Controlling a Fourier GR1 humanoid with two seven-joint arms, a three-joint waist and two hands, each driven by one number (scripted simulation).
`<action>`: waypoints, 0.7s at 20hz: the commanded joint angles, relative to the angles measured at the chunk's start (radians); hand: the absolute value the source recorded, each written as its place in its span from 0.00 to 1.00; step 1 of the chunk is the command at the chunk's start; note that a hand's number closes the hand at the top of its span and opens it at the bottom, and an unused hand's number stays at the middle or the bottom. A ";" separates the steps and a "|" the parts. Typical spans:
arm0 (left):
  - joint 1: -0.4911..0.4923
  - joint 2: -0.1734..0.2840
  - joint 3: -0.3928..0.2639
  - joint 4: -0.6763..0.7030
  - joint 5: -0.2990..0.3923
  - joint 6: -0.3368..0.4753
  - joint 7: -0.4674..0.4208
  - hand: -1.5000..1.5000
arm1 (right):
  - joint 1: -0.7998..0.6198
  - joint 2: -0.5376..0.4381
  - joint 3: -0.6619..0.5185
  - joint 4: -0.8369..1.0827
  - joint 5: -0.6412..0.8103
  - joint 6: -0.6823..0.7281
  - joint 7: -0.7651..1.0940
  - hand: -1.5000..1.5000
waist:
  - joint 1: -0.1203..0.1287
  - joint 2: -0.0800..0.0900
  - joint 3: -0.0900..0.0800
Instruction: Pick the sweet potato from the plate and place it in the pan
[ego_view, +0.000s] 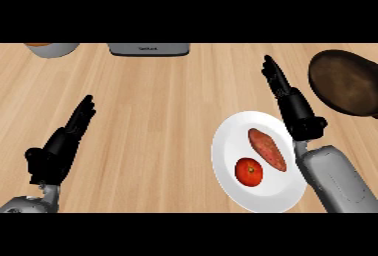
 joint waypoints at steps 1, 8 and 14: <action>-0.013 -0.044 -0.008 0.003 0.028 -0.017 0.024 0.50 | -0.028 -0.039 0.042 0.001 0.009 0.141 -0.036 1.00 | 0.014 -0.007 0.015; 0.008 -0.178 -0.075 0.036 0.182 -0.078 0.080 0.50 | -0.265 -0.210 0.306 -0.120 0.371 0.311 -0.280 1.00 | 0.045 -0.003 0.013; -0.011 -0.206 -0.064 0.035 0.207 -0.092 0.086 0.50 | -0.162 -0.224 0.250 0.064 0.297 0.394 -0.797 0.00 | 0.031 0.000 0.017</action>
